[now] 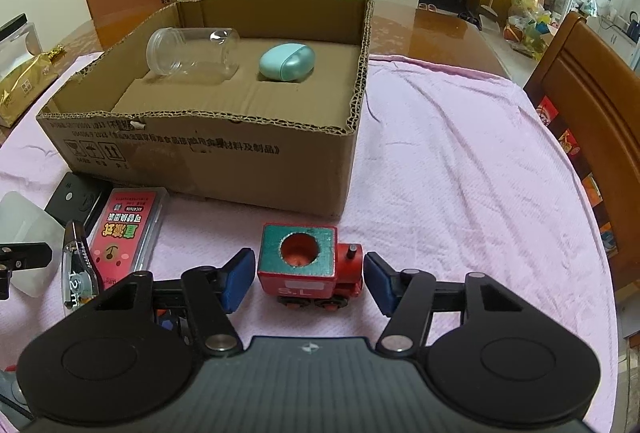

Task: Organize rigid objects
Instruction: 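Grasp the white box with the left tool while the right tool grasps the toy train, then carry the white box and toy train into the box and open both tools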

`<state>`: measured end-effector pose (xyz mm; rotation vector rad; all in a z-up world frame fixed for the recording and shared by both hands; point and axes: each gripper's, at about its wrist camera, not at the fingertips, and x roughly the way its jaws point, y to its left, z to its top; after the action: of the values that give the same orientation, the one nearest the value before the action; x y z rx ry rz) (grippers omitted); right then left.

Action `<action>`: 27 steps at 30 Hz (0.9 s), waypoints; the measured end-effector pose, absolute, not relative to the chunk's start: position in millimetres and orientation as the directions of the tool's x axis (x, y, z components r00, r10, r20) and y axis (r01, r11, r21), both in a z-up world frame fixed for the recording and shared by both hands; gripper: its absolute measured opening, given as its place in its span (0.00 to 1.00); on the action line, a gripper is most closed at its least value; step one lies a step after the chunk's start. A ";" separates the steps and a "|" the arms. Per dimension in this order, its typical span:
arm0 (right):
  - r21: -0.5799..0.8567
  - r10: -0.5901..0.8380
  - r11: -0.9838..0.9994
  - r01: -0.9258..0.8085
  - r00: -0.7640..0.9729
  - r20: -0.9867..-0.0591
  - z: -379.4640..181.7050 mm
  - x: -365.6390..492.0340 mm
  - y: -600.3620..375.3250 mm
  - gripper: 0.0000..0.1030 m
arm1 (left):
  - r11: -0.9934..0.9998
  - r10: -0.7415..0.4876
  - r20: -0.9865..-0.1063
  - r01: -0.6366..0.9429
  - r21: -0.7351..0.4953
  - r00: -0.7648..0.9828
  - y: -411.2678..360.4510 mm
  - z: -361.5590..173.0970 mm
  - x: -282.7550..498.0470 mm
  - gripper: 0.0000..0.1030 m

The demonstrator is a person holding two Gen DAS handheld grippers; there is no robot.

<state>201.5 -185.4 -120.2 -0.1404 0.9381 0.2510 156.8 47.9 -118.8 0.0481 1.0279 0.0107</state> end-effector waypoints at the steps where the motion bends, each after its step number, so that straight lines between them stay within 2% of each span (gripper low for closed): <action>1: -0.016 0.147 0.962 -0.273 0.566 -0.811 -120.2 201.5 -185.0 0.60 | 0.999 0.030 -0.856 0.014 0.044 0.517 48.2 -118.7 156.7 0.80; 2: -0.018 0.145 0.962 -0.274 0.561 -0.815 -120.7 202.0 -184.7 0.57 | 0.999 0.031 -0.855 0.014 0.045 0.517 48.5 -118.8 156.6 0.80; 8: -0.022 0.143 0.961 -0.276 0.560 -0.816 -119.2 200.8 -185.1 0.55 | 0.999 0.030 -0.859 0.015 0.044 0.510 49.4 -117.7 156.5 0.80; 18: -0.033 0.147 0.951 -0.308 0.542 -0.827 -112.4 199.2 -186.8 0.55 | 0.997 0.023 -0.872 0.054 0.056 0.489 55.0 -110.1 153.4 0.80; 27: -0.022 0.188 0.928 -0.372 0.519 -0.834 -90.0 198.1 -192.4 0.55 | 0.987 0.001 -0.882 0.143 0.077 0.470 55.1 -82.2 148.1 0.80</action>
<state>198.1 -192.4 -90.0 -0.2083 0.9697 0.3388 148.1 55.1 -82.2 0.1472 1.0786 -0.0877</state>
